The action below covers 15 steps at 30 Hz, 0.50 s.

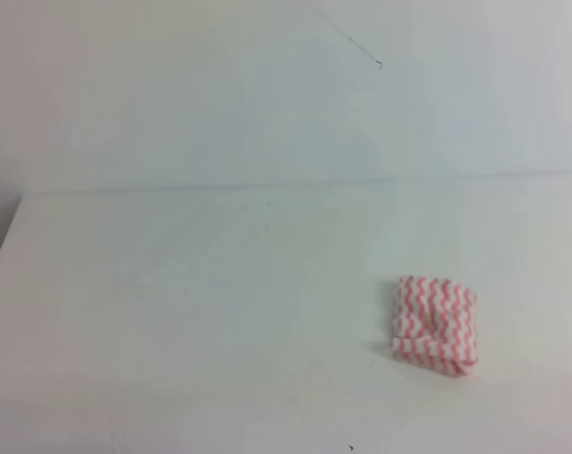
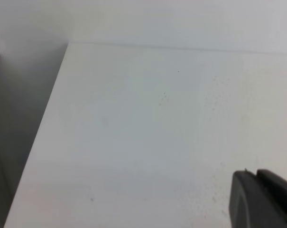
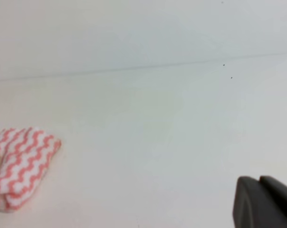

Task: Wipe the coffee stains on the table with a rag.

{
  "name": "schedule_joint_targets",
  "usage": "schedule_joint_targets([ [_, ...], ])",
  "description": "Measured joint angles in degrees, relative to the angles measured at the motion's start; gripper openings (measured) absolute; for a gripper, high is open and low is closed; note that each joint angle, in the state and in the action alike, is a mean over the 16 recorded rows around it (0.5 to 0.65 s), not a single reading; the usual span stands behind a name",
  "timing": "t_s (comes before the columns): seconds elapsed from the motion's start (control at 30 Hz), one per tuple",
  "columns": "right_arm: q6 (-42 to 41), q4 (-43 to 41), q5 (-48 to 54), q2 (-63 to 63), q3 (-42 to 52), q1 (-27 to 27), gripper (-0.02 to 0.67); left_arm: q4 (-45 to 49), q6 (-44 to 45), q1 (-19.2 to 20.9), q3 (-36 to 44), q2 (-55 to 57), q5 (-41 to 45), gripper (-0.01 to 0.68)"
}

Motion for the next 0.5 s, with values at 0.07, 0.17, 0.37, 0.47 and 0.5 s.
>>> schedule_joint_targets([
  [0.07, -0.01, 0.00, 0.00, 0.00, 0.00, 0.00, -0.003, 0.00, 0.00, 0.00, 0.00, -0.09, 0.00, 0.000],
  [0.17, -0.03, 0.00, 0.00, 0.00, 0.00, 0.00, -0.003, 0.00, 0.00, 0.00, 0.00, -0.09, 0.00, 0.000],
  [0.37, -0.07, 0.00, 0.00, 0.00, 0.00, 0.00, -0.003, 0.00, 0.00, 0.00, 0.00, 0.00, 0.00, 0.000],
  [0.47, -0.07, 0.00, 0.00, 0.01, 0.00, 0.00, -0.003, 0.00, 0.00, 0.00, 0.00, 0.09, 0.00, 0.000],
  [0.5, -0.07, 0.00, 0.00, 0.01, 0.00, 0.00, -0.003, 0.00, 0.00, -0.01, 0.00, 0.19, 0.00, 0.000],
])
